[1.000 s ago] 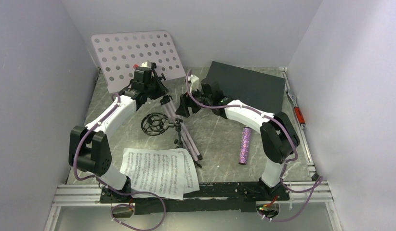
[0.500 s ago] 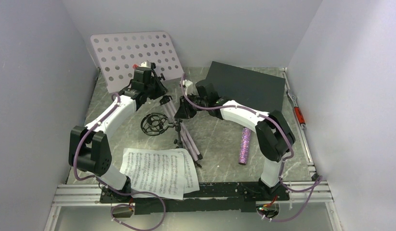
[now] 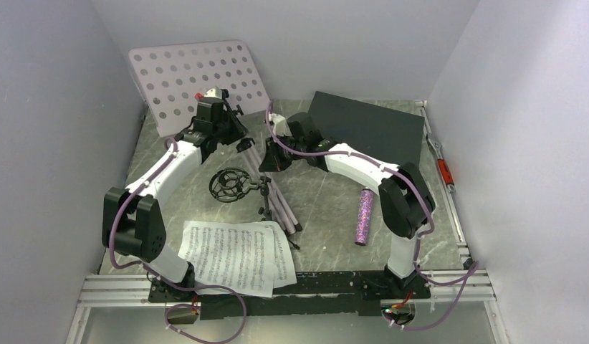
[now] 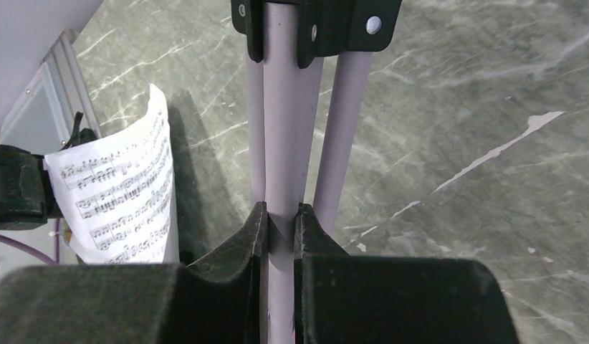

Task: Set up the instrument practice props

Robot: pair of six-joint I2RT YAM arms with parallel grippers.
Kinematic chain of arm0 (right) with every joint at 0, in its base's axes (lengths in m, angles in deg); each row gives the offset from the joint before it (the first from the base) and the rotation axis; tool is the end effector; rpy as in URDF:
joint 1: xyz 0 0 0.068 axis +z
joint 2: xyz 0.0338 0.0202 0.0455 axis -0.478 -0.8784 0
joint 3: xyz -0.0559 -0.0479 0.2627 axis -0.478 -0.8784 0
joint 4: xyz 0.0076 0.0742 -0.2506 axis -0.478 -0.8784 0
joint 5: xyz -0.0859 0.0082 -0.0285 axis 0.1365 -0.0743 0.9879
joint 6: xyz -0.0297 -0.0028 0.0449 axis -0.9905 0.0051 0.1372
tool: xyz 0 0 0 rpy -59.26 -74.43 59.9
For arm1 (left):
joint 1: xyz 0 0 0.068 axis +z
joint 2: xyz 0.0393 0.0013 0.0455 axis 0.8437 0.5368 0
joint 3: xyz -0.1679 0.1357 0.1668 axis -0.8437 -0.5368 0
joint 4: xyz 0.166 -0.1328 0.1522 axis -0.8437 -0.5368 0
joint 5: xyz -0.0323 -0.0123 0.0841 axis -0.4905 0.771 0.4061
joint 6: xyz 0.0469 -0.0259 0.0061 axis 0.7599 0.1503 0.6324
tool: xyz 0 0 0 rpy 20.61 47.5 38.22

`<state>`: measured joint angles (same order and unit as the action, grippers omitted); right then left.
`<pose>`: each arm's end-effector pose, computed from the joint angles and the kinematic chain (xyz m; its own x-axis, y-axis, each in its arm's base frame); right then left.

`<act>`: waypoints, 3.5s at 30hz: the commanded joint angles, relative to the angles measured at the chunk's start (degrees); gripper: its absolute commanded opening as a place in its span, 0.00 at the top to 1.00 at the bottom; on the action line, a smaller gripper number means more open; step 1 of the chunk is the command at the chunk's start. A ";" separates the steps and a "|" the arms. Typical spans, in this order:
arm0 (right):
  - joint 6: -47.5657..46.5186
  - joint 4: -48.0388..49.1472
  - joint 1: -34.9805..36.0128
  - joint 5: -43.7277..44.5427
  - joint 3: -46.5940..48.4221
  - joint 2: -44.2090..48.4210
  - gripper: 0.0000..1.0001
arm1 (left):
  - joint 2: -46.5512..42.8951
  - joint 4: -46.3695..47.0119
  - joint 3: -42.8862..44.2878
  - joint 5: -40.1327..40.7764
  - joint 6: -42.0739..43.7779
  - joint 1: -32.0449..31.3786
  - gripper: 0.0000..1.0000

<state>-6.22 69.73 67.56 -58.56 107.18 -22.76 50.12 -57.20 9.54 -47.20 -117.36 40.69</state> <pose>0.3227 0.2848 0.2532 -0.6068 -0.2712 -0.7471 -0.7611 0.4692 0.4478 0.3461 -0.1055 0.3046 -0.5793 -0.5114 -0.6348 -0.1021 0.8181 -0.5659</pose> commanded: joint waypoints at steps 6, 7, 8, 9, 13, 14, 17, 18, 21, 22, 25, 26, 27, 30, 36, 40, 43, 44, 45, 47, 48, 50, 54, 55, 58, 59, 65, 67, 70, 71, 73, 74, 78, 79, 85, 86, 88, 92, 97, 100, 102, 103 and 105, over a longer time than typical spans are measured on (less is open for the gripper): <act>-4.06 1.04 -2.33 15.07 9.10 -1.99 1.00 | -7.55 18.41 9.26 -7.76 2.39 -0.83 0.97; -4.19 0.94 -2.35 15.43 9.97 -2.26 1.00 | -7.52 18.58 10.00 -8.21 2.35 -0.84 0.97; -4.30 0.97 -2.37 15.70 10.69 -2.50 1.00 | -7.37 18.41 11.00 -8.82 2.46 -0.83 0.97; -4.30 1.04 -2.49 15.93 11.29 -2.86 1.00 | -7.22 18.13 12.10 -9.45 2.65 -0.83 0.97; -4.13 1.80 -2.94 15.87 13.11 -3.99 1.00 | -6.79 16.90 15.77 -11.63 2.95 -1.16 0.97; -4.04 2.03 -3.02 16.05 13.48 -4.17 1.00 | -6.87 17.12 16.27 -12.23 3.09 -1.30 0.97; -3.66 2.20 -3.39 16.21 15.06 -4.92 1.00 | -7.53 17.91 17.48 -13.38 3.75 -1.97 0.97; -3.64 2.14 -3.53 16.22 15.69 -5.23 1.00 | -8.02 17.96 17.75 -13.54 4.01 -2.31 0.97; -3.42 1.94 -3.65 16.38 17.70 -6.38 1.00 | -9.42 18.45 17.98 -13.64 5.05 -3.35 0.97; -3.34 2.19 -3.67 16.06 18.18 -6.71 1.00 | -9.93 18.85 17.82 -13.94 5.44 -3.63 0.97; -2.02 5.40 -3.67 15.49 17.38 -6.74 1.00 | -11.32 20.65 17.29 -15.66 6.14 -4.43 0.97; -1.64 7.02 -3.67 15.29 16.64 -6.48 1.00 | -11.59 21.13 17.34 -16.49 6.45 -4.76 0.97; -1.47 8.17 -3.67 15.22 16.31 -6.33 1.00 | -11.83 21.46 17.58 -17.49 6.96 -5.11 0.97; -1.23 10.36 -3.65 15.43 16.22 -6.27 1.00 | -12.40 21.28 18.95 -18.99 9.20 -6.71 0.97; -1.71 11.79 -3.67 13.64 16.27 -7.03 1.00 | -13.13 19.08 21.23 -17.42 14.82 -9.72 0.97; -2.83 10.83 -3.63 14.51 17.58 -8.28 1.00 | -13.42 18.32 22.07 -15.75 18.94 -10.40 0.97; -3.94 9.73 -3.66 15.87 19.99 -9.56 1.00 | -13.99 18.79 21.79 -15.39 21.54 -10.75 0.97; -4.32 9.35 -3.67 16.26 20.74 -9.96 1.00 | -14.20 18.88 21.52 -15.09 22.12 -10.82 0.97; -4.73 9.17 -3.66 16.67 21.57 -10.32 1.00 | -14.42 18.87 21.33 -14.68 22.90 -10.84 0.97; -5.52 7.44 -3.67 17.40 22.97 -11.05 1.00 | -14.89 18.55 20.80 -14.04 24.17 -10.92 0.97; -5.83 6.98 -3.67 17.67 23.39 -11.33 1.00 | -15.19 18.53 20.46 -13.66 24.85 -10.93 0.97; -6.24 6.45 -3.65 17.91 23.61 -11.48 1.00 | -15.94 19.10 19.19 -13.10 26.57 -11.00 0.97; -6.73 6.69 -3.67 17.68 22.03 -10.91 1.00 | -17.88 22.09 16.46 -12.13 29.02 -11.00 0.97; -6.84 6.69 -3.66 17.75 21.69 -10.82 1.00 | -18.35 22.70 16.07 -12.17 29.47 -11.10 0.97; -7.36 7.00 -3.67 17.80 20.10 -10.25 1.00 | -19.35 24.08 15.54 -12.04 30.27 -11.11 0.97; -7.52 7.02 -3.67 17.88 19.47 -10.00 1.00 | -19.53 24.18 15.66 -11.94 30.43 -11.08 0.97; -8.13 7.51 -3.65 17.37 15.57 -7.89 1.00 | -20.08 23.03 16.81 -9.50 32.49 -11.09 0.97; -8.14 7.75 -3.67 17.00 14.38 -7.10 1.00 | -20.20 22.95 16.70 -8.45 33.08 -11.11 0.97; -8.28 7.68 -3.67 16.41 12.79 -5.99 1.00 | -19.99 22.50 17.13 -7.54 33.90 -11.11 0.97; -8.34 7.66 -3.67 16.36 12.06 -5.50 1.00 | -19.91 22.27 17.40 -7.32 34.09 -11.10 0.97; -8.52 7.72 -3.67 16.31 10.86 -4.38 1.00 | -19.99 22.74 17.51 -7.23 34.36 -11.11 0.97; -8.71 7.68 -3.67 16.33 10.45 -3.90 1.00 | -20.18 23.23 17.30 -7.14 34.46 -11.11 0.97; -9.21 6.33 -3.65 16.45 9.58 -2.55 1.00 | -20.28 23.14 17.96 -5.47 35.72 -11.11 0.97; -9.35 6.07 -3.66 16.44 9.41 -2.18 1.00 | -20.20 22.58 18.34 -4.90 36.07 -11.11 0.97; -9.69 4.39 -3.67 16.19 8.37 -0.79 1.00 | -20.52 23.23 18.30 -3.33 38.20 -11.11 0.97; -9.77 4.20 -3.56 16.06 8.17 -0.70 1.00 | -20.37 22.90 18.75 -3.26 38.44 -11.09 0.97; -9.76 4.03 -3.57 16.04 7.54 -0.49 1.00 | -20.02 22.14 19.65 -3.37 38.58 -11.09 0.97; -9.66 4.05 -3.58 15.96 6.36 -0.50 1.00 | -19.87 22.20 20.61 -3.10 37.92 -11.11 0.97; -9.82 3.92 -3.56 15.89 5.82 -0.82 1.00 | -19.56 22.26 22.51 -0.59 37.94 -11.11 0.97; -10.35 3.03 -3.58 16.36 6.02 -0.79 1.00 | -19.21 21.73 24.01 -0.53 38.11 -11.11 0.97; -10.54 2.83 -3.58 16.73 5.78 -0.33 1.00 | -19.00 21.65 24.57 0.09 38.19 -11.06 0.97; -10.69 2.74 -3.58 16.92 5.64 -0.07 1.00 | -18.99 21.67 24.68 0.42 38.34 -11.08 0.97; -10.92 2.29 -3.58 17.36 5.52 0.39 1.00 | -19.07 21.57 24.87 0.89 38.83 -11.06 0.97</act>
<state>-18.66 78.28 67.25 -51.95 114.35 -21.41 40.16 -57.33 23.37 -44.60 -78.83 31.43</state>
